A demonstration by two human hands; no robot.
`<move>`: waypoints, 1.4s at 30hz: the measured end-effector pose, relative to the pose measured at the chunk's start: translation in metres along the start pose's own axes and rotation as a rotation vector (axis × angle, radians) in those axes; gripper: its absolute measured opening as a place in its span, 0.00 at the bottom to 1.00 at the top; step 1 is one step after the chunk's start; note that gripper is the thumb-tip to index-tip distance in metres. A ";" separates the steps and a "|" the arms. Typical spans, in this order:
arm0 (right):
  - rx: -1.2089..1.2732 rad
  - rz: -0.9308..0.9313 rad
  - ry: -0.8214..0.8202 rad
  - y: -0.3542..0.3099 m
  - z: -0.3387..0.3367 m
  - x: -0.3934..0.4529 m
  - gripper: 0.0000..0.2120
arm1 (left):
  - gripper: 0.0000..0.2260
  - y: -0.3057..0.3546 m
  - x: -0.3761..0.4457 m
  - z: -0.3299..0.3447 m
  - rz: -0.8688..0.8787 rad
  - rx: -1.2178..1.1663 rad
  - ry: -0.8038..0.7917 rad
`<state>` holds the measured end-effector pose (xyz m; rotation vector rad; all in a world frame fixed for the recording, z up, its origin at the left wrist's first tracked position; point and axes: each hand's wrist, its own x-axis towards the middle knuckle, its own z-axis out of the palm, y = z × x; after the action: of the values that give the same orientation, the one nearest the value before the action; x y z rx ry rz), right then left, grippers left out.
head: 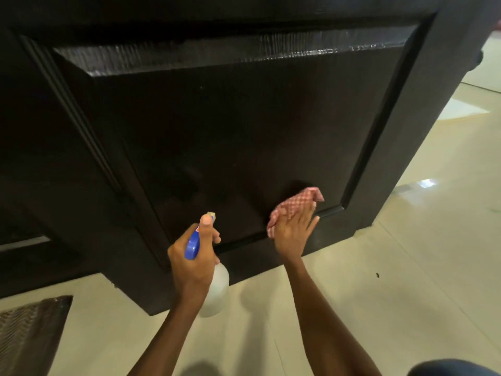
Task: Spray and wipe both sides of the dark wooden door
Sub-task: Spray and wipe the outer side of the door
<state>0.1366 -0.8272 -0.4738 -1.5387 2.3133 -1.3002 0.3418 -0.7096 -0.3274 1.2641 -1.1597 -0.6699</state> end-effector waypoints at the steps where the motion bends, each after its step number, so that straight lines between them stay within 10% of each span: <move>1: 0.174 0.260 0.023 0.006 -0.005 0.011 0.33 | 0.25 -0.002 -0.002 0.004 0.003 0.000 -0.012; 7: 0.694 0.940 0.076 0.016 -0.024 0.058 0.34 | 0.23 -0.010 -0.011 0.008 0.001 0.010 -0.025; 19: 0.558 0.523 -0.589 -0.120 0.047 -0.140 0.39 | 0.36 -0.047 -0.028 -0.053 0.020 0.161 0.075; 32: 0.838 0.907 0.091 -0.009 -0.007 0.031 0.31 | 0.31 -0.034 -0.041 -0.050 -0.026 0.082 0.087; 42: 0.885 0.719 -0.198 -0.074 0.032 -0.099 0.37 | 0.32 -0.033 -0.032 -0.058 -0.030 0.100 0.125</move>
<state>0.2547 -0.7790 -0.4806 -0.4632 1.5313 -1.5060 0.3910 -0.6673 -0.3621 1.3903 -1.0845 -0.5520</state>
